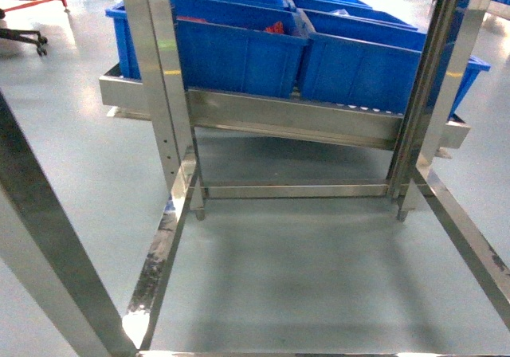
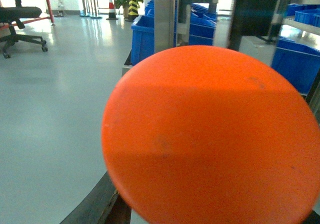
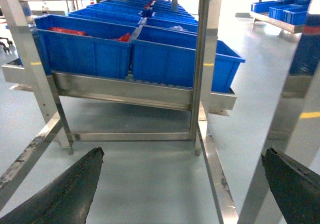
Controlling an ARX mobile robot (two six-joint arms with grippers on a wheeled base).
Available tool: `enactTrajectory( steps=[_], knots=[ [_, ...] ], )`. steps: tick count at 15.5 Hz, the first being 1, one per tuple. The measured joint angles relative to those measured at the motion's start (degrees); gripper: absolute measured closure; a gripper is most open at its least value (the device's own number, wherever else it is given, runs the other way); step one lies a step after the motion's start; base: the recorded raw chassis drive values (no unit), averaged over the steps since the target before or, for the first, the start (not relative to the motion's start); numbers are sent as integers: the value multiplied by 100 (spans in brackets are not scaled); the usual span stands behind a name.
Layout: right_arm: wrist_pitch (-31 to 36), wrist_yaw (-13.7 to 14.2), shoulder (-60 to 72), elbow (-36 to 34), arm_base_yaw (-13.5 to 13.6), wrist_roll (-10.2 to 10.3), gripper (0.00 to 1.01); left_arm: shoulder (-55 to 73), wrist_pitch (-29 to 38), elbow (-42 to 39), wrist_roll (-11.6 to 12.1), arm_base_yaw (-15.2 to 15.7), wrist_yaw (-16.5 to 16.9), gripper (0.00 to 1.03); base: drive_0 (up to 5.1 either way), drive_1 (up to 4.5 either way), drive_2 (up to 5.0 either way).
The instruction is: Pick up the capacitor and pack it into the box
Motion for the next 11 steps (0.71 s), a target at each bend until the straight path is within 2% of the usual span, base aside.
enactTrajectory(
  steps=[11],
  knots=[
    [11,-2,0,0,0,0,3,0,-11,0,-2,0,-9,59,-494,251,251]
  ],
)
